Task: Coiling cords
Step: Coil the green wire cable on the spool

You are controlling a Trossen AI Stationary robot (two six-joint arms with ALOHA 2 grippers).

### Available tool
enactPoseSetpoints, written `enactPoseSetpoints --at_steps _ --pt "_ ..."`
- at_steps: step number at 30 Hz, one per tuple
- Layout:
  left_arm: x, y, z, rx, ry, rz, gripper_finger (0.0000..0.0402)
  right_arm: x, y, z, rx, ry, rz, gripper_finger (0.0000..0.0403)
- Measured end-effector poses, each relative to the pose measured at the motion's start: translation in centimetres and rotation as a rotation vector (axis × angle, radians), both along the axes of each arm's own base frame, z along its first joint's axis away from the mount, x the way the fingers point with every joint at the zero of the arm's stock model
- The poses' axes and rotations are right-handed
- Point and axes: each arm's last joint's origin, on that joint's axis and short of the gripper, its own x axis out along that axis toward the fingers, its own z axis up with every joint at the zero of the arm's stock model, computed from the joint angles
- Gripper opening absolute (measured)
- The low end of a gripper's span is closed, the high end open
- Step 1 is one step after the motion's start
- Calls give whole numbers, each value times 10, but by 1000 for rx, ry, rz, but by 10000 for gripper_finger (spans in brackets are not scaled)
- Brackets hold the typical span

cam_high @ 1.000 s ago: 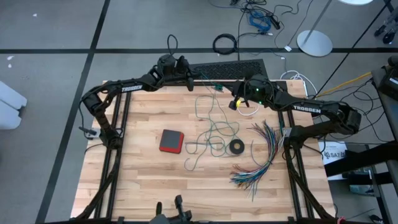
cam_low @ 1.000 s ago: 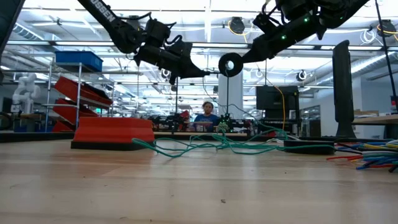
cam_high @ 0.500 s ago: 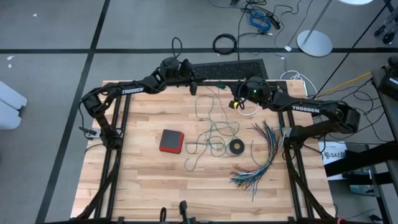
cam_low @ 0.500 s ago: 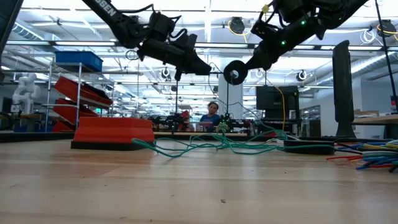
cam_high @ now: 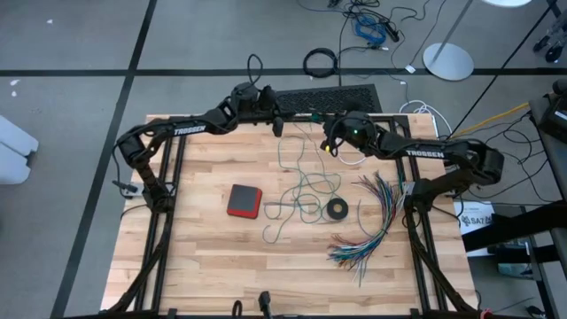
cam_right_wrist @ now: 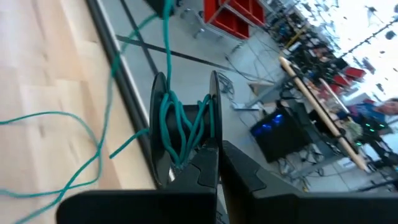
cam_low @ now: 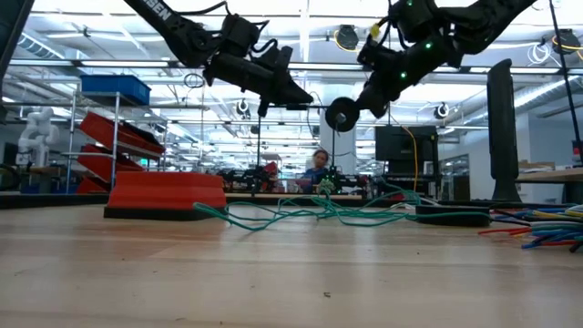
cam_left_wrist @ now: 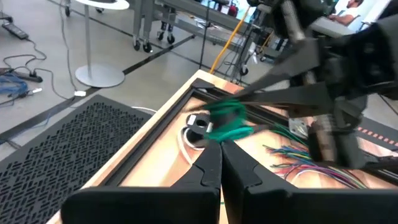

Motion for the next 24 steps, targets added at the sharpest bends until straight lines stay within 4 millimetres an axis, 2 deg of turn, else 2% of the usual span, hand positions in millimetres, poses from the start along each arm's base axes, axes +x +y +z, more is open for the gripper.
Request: enactPoseSetpoints --at_steps 12,24 --pt "17 -27 2 -3 -19 -46 0 17 -5 -12 -71 -32 -84 0" --pt "27 -45 2 68 1 -9 0 29 6 -9 -127 -102 -47 0"
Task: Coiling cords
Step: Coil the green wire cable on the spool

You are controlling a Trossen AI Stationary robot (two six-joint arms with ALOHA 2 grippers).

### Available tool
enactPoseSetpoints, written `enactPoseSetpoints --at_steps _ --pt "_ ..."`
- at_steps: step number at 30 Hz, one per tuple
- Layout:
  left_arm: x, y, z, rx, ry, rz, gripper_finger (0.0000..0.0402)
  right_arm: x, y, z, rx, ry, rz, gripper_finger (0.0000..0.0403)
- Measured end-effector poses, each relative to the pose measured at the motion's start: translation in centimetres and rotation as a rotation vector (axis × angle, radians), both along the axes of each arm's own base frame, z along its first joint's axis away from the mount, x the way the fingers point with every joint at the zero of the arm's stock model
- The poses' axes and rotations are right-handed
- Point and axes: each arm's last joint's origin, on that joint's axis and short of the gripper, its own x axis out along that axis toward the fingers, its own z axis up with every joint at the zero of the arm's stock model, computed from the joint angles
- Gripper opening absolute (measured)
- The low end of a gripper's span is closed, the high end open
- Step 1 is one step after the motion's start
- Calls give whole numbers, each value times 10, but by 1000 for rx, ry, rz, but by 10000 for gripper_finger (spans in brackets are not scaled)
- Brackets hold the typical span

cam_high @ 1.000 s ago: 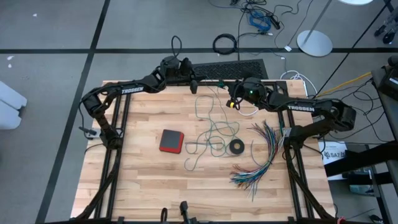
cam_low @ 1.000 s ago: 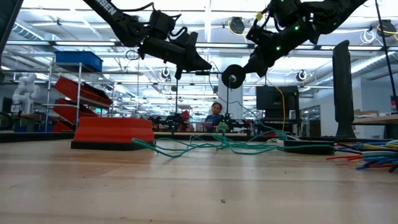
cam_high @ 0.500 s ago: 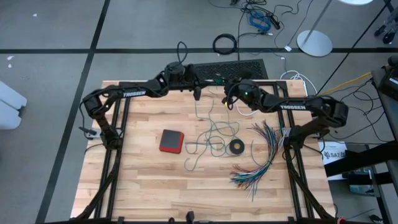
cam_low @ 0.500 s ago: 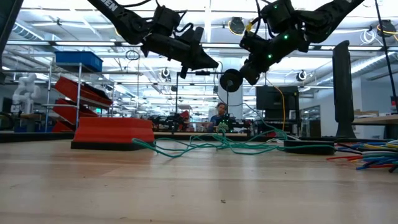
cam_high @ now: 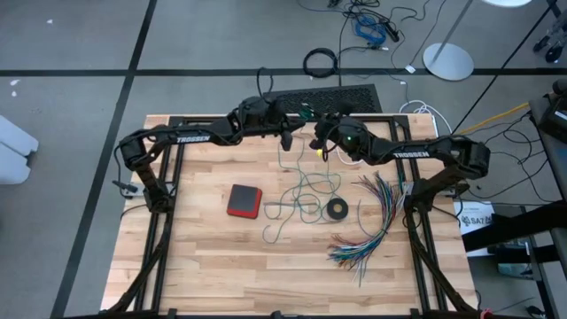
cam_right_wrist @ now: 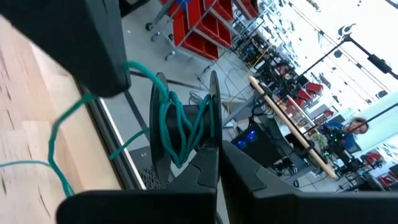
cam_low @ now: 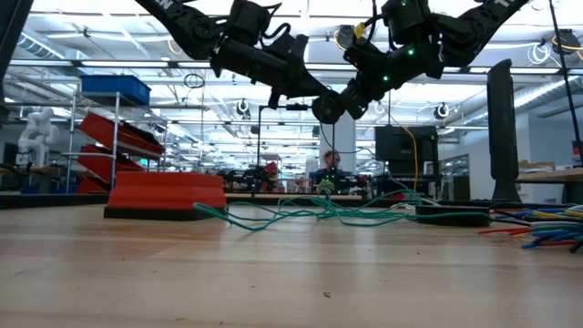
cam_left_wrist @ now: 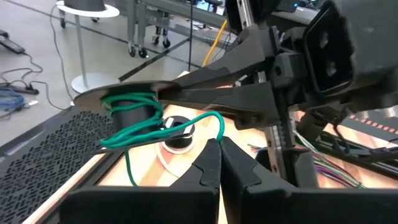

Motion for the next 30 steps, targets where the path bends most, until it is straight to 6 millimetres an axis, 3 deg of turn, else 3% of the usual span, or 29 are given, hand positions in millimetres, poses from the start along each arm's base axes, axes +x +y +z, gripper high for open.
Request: enactPoseSetpoints --at_steps 4,13,19,30 --pt "6 -6 -5 6 7 11 0 1 1 1 3 -22 8 0" --pt "26 -9 -39 -8 33 39 0 3 3 3 71 -121 73 0" --pt "29 -7 -35 45 -28 89 6 4 3 4 117 -189 125 0" --pt "25 -7 -44 134 36 104 16 3 2 4 172 -244 134 0"
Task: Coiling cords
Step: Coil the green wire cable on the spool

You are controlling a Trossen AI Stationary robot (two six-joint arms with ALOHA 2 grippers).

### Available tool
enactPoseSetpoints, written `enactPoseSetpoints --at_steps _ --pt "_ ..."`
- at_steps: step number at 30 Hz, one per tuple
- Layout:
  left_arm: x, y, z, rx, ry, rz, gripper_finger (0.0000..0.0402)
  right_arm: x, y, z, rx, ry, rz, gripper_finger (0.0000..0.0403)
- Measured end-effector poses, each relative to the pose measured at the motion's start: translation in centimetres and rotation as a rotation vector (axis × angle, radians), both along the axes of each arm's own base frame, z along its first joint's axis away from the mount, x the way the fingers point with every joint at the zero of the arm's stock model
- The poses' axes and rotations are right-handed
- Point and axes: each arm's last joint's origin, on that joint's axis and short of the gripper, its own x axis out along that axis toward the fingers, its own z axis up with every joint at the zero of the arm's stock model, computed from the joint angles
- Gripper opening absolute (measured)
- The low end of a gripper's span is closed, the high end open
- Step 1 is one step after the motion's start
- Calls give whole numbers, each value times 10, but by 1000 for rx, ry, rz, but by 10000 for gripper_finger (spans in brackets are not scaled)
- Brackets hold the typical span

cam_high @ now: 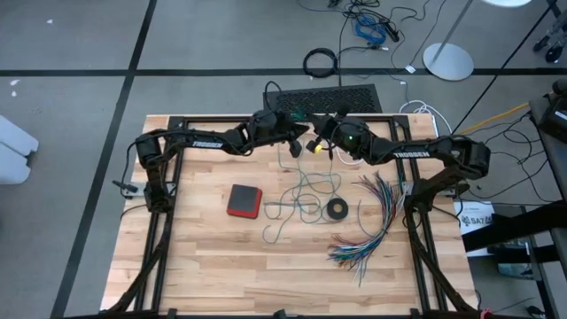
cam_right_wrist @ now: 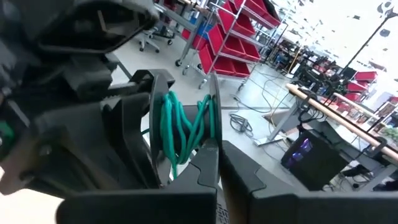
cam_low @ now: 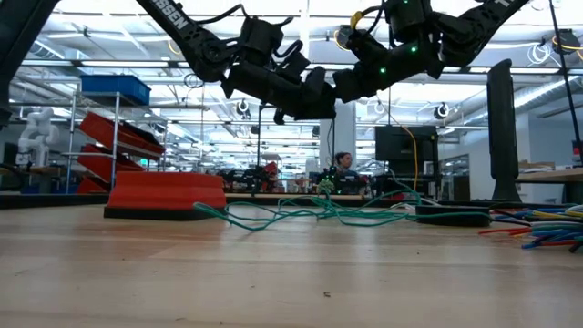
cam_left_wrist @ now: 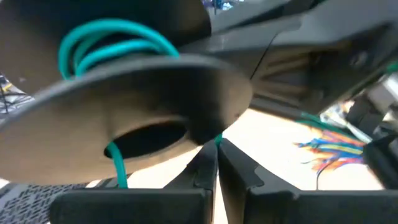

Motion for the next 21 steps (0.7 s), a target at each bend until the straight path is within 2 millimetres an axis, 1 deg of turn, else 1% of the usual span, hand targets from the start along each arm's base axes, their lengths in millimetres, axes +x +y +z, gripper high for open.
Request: enactPoseSetpoints --at_steps 4,8,12,15,21 --pt "-1 1 -4 21 47 -6 17 -1 2 3 16 -18 45 0" --pt "-4 6 -4 50 58 -12 17 -3 2 7 40 -51 94 0" --pt "-6 10 -5 57 67 -92 24 -8 0 10 75 -55 121 0" --pt "-9 13 -7 42 93 -97 45 -12 -2 12 97 -52 134 0" --pt "-16 27 -9 25 107 -83 100 -17 -4 16 149 -90 187 0"
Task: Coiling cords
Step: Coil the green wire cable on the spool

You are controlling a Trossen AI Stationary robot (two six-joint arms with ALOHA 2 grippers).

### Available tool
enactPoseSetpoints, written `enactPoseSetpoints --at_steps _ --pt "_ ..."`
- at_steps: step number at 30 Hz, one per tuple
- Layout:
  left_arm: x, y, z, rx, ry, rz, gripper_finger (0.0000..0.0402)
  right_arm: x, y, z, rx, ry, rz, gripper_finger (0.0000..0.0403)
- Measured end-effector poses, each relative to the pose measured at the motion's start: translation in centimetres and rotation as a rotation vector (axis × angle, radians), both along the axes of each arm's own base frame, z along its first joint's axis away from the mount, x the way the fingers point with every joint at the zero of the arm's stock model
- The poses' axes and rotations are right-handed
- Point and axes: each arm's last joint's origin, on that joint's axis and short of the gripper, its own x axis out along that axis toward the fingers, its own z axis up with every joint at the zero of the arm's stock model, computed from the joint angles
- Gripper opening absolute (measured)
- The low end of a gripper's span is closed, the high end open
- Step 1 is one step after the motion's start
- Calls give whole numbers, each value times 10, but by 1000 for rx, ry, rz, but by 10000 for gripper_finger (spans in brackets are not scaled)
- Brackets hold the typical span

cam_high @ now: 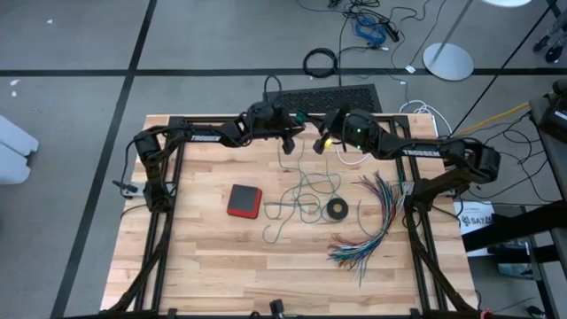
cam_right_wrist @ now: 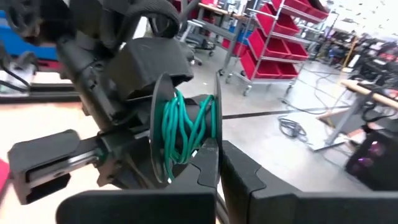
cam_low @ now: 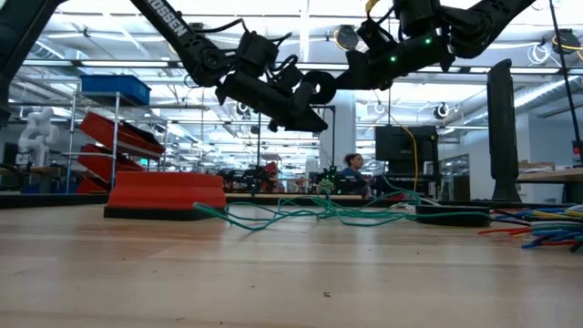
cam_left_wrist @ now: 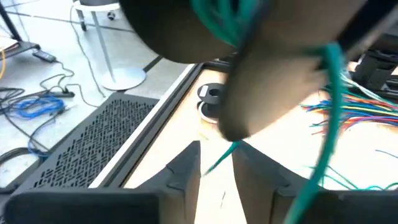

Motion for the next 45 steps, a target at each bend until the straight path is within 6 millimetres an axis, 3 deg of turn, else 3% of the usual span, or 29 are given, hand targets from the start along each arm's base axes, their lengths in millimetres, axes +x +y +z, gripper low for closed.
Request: enactPoseSetpoints --at_steps 11,22,27,45 --pt "-7 6 -5 31 3 -60 125 0 2 0 35 -15 74 0" --pt "-30 -6 -28 145 -197 -71 125 -5 8 15 74 -107 220 0" --pt "-39 -12 -28 176 -329 -67 125 -6 9 19 66 -136 225 0" --pt "-25 -42 -25 206 -358 -154 125 -5 12 30 82 -263 334 0"
